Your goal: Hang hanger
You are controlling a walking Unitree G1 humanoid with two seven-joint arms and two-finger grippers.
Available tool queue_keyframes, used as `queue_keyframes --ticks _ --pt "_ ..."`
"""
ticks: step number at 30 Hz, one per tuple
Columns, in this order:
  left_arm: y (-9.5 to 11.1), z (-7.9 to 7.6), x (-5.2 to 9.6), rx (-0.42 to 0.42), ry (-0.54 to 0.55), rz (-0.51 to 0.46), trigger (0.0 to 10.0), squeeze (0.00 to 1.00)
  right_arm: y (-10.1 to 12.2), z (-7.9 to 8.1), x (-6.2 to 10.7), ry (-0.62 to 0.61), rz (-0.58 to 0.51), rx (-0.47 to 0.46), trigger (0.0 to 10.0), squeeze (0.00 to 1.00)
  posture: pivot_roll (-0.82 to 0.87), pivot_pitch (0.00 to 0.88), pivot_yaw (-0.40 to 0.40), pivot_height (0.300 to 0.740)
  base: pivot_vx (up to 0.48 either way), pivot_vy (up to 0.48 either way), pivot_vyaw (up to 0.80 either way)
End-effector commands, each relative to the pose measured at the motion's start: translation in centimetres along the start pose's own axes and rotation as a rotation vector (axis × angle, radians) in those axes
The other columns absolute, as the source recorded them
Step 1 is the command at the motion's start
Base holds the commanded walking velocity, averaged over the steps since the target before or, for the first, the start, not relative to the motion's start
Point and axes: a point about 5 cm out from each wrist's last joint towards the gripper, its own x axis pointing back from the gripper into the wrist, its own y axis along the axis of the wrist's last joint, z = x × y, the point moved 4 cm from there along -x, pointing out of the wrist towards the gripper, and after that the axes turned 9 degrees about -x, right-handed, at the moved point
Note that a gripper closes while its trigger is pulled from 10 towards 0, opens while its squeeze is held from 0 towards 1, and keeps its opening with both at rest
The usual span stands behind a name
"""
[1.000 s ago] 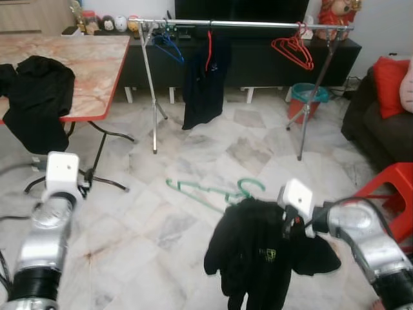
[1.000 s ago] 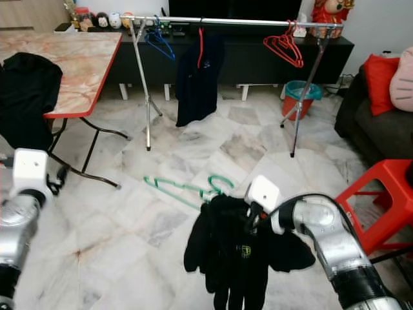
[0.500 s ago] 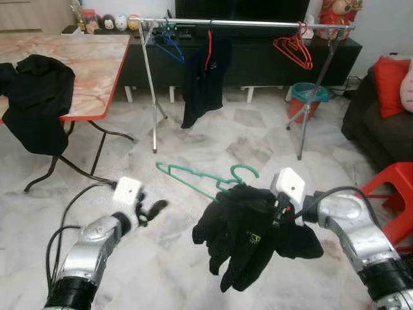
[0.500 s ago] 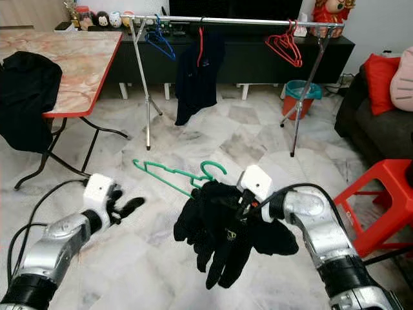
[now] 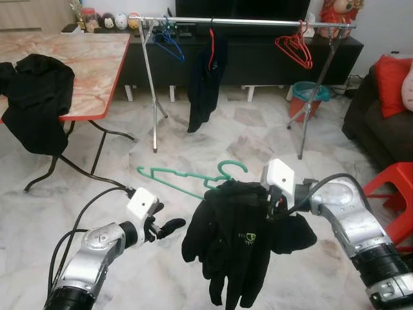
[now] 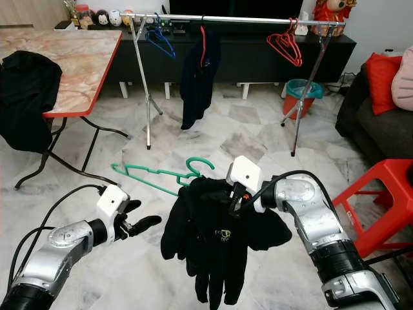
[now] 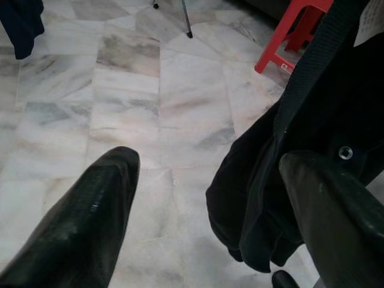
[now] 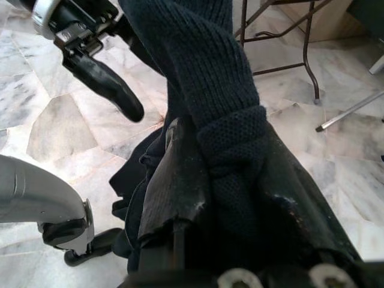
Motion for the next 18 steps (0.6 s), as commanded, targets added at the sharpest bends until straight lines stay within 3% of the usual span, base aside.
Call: queue_keyframes --ticks 1,7,9,13,18 --pt "-0.2 0.0 -0.3 -0.017 -0.002 0.013 10.0 0.00 1.9 0.2 -0.3 0.025 -0.035 0.051 0.0 0.00 -0.03 0.000 -0.013 0.740 0.000 0.000 0.00" --pt "-0.7 -1.2 -0.3 0.045 -0.093 0.016 10.0 0.00 2.2 0.6 -0.7 0.050 -0.031 0.068 0.0 0.00 -0.03 0.000 -0.015 0.740 0.000 0.000 0.00" --pt "-0.9 -1.1 -0.4 0.039 -0.086 0.027 10.0 0.00 2.3 0.5 -0.7 0.048 -0.034 0.067 0.0 0.00 -0.03 0.000 -0.016 0.740 0.000 0.000 0.00" --pt "-1.4 -1.1 -0.4 0.108 -0.071 0.017 10.0 0.00 3.1 0.5 -1.2 0.041 -0.072 0.053 0.0 0.00 -0.04 0.000 -0.014 0.740 0.000 0.000 0.00" --pt "-1.8 -1.5 -0.6 0.107 -0.076 0.026 10.0 0.00 3.7 0.7 -1.7 0.052 -0.087 0.063 0.0 0.00 -0.04 0.000 -0.014 0.740 0.000 0.000 0.00"
